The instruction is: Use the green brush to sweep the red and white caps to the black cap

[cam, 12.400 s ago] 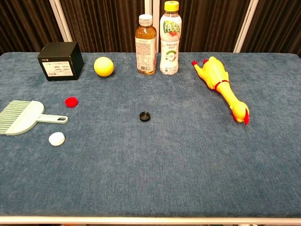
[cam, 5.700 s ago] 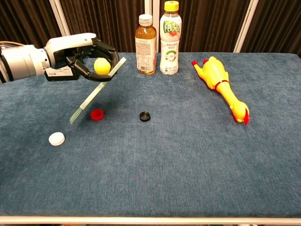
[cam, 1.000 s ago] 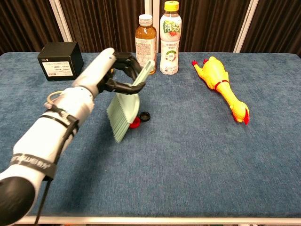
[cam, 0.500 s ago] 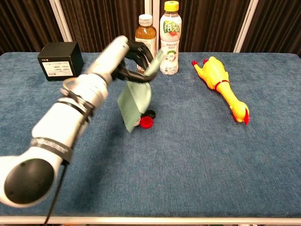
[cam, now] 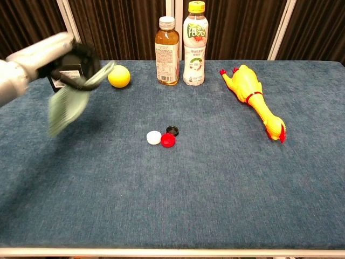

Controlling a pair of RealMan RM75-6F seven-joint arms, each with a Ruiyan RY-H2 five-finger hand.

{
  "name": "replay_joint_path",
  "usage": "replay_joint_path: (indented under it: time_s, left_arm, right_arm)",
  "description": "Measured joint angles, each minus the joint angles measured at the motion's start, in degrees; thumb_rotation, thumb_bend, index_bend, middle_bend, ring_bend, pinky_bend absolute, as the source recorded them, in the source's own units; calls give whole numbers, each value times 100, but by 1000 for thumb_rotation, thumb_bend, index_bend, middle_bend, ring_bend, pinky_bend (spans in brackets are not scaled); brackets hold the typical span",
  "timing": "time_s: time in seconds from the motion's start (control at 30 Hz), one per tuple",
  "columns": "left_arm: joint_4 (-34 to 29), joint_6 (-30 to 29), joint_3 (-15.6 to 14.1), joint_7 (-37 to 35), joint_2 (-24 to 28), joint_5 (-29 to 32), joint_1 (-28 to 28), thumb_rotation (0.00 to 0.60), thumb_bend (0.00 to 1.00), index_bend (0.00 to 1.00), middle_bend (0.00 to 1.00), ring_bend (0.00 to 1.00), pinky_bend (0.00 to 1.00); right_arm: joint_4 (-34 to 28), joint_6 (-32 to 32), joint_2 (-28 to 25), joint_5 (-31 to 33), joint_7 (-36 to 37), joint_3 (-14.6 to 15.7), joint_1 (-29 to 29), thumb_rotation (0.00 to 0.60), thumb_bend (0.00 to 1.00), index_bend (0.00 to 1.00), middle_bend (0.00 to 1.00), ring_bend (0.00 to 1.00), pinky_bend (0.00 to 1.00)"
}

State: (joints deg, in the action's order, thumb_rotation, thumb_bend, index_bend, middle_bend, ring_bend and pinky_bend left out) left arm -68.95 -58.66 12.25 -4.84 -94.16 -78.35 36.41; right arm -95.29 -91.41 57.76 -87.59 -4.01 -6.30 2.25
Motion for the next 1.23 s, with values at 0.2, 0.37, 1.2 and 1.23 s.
replay_joint_path:
  time_s: [0.2,0.37,1.2,1.23]
  left_arm:
    - [-51,536,-299,347,154,-29,100,600,413,395,494,353,198]
    - [-91,819,-350,974,124,140,270,600,151,129,206,169,197]
    - [-1779,-3081,-707,1104,2219,386,-2654,600,110,157,181,154,156]
    - [-1864,-3182,-797,1156,2245,331,-2759,600,110,157,181,154,156]
  right_arm:
    - [-133,-86,-45,-44,-107,34,-59,600,128,149,220,6,44]
    - [-189,-175,-86,-41,-123,63,-148,600,127,149,220,6,44]
    - [178,221,114,-173,715,224,-11,600,144,7,64,0,0]
    - [214,198,150,-205,755,237,-18,600,144,7,67,0,0]
